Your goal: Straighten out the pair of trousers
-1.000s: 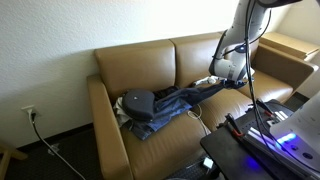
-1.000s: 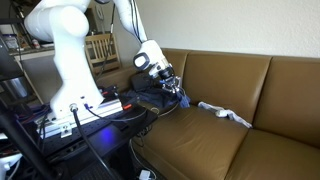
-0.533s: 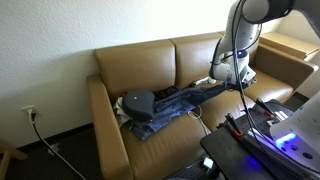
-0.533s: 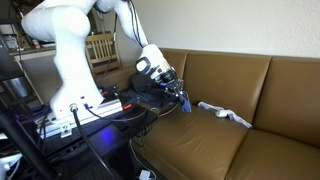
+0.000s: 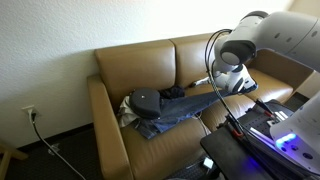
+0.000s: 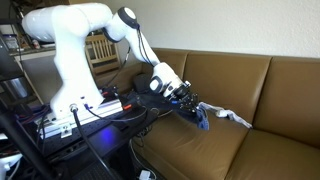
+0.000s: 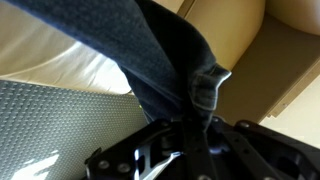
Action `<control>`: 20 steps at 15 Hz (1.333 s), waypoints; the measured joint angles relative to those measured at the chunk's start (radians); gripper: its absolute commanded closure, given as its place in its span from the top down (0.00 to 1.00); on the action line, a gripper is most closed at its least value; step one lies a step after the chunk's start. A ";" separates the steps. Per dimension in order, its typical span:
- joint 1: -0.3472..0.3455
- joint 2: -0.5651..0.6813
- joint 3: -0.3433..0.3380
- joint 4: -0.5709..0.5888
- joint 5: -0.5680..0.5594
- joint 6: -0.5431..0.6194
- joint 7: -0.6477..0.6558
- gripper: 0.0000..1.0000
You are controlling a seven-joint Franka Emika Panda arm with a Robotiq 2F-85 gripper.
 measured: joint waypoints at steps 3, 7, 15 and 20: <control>-0.016 0.077 0.007 0.063 0.205 0.019 -0.055 0.01; 0.075 0.069 -0.080 0.028 0.498 0.014 -0.203 0.29; 0.110 0.063 -0.142 0.025 0.689 0.010 -0.411 0.79; 0.308 0.053 -0.262 -0.002 0.691 0.010 -0.408 1.00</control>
